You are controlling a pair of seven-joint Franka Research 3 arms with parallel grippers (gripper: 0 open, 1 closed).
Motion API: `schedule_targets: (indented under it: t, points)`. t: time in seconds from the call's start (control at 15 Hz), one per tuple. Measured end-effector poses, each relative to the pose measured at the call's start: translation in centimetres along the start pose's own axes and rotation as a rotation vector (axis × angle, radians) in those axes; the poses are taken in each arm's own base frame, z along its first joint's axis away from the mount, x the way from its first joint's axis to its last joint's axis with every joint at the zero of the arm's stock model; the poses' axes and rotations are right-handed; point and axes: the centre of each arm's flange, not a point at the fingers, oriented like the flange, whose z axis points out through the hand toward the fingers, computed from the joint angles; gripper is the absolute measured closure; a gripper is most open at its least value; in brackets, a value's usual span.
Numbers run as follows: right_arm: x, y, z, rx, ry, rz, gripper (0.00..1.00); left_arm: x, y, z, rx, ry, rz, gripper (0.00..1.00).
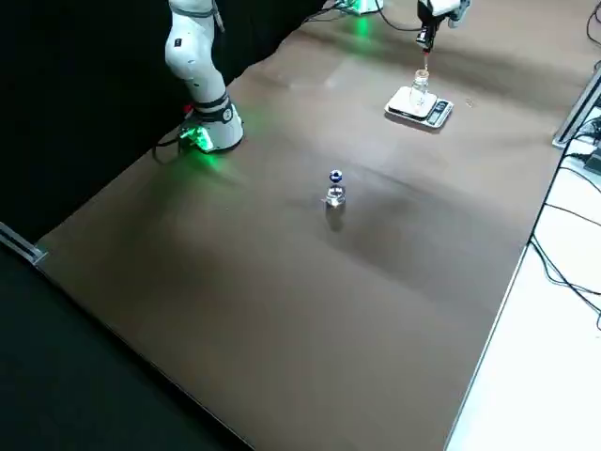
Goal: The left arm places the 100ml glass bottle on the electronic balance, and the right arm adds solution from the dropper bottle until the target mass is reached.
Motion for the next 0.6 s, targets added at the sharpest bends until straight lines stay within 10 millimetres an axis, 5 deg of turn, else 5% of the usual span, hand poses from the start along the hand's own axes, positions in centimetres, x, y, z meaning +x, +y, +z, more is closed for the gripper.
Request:
schedule_targets:
  t: [0.6]
  points:
    - [0.11,0.31,1.06,-0.02,-0.009,-0.005,0.89,0.0,0.0,0.02,0.0,0.0,0.0,0.0]
